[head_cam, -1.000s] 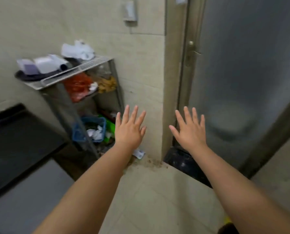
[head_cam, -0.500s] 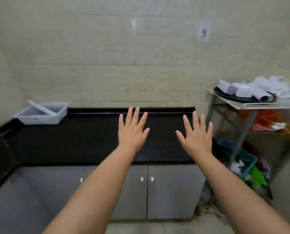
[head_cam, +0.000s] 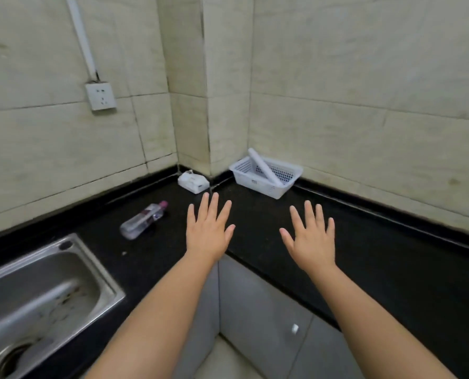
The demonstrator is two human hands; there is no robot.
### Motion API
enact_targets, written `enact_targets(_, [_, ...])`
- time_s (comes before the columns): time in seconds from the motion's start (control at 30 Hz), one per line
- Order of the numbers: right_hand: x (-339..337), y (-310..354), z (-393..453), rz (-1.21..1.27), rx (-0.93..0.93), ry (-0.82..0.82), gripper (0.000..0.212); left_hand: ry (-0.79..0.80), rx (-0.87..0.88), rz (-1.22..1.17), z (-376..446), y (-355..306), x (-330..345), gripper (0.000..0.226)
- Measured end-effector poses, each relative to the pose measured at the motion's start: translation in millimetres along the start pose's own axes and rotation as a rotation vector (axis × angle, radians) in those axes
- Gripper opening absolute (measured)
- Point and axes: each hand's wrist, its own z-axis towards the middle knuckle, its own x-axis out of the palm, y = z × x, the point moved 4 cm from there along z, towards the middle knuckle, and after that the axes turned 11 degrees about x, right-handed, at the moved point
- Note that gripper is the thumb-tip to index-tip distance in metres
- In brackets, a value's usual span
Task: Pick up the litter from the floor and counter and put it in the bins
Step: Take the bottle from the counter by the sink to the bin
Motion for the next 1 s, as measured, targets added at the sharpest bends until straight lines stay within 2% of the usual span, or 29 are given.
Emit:
enact_targets(0.3, [96,158,154,0.018,-0.339,0.223,0.058,0.145,-0.405,0.004,67,155,70,0.057])
enact_targets(0.6, [200,295,227,-0.076,-0.473,0.419,0.059,0.373,-0.667,-0.093,98,277,150,0.063])
enact_targets(0.77, [239,369,240,-0.145,-0.55,0.465,0.063,0.462,-0.623,-0.194,121,352,191,0.072])
enact_targets(0.9, [269,430,243,-0.271,-0.741,0.541,0.076,0.505,-0.496,-0.271,130,387,211,0.07])
enact_targets(1.0, [284,460,241,-0.328,-0.838,0.618,0.078,0.509,-0.41,-0.289,132,412,216,0.073])
